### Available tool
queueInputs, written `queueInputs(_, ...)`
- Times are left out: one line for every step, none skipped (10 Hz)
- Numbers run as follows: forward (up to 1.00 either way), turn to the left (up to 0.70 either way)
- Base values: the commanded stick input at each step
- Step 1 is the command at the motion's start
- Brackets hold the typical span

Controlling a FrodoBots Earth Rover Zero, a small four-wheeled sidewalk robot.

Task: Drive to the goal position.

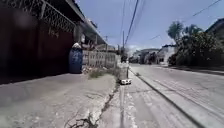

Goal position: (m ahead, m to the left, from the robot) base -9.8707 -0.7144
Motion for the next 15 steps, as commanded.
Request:
queueInputs(0.0, -0.7)
queueInputs(0.0, -0.7)
queueInputs(0.0, -0.7)
queueInputs(0.0, -0.7)
queueInputs(0.0, -0.7)
queueInputs(0.0, -0.7)
queueInputs(0.0, -0.7)
queueInputs(0.0, -0.7)
queueInputs(0.0, -0.7)
queueInputs(0.0, -0.7)
queueInputs(0.0, -0.7)
queueInputs(0.0, -0.7)
queueInputs(0.0, -0.7)
queueInputs(0.0, -0.7)
queueInputs(0.0, -0.7)
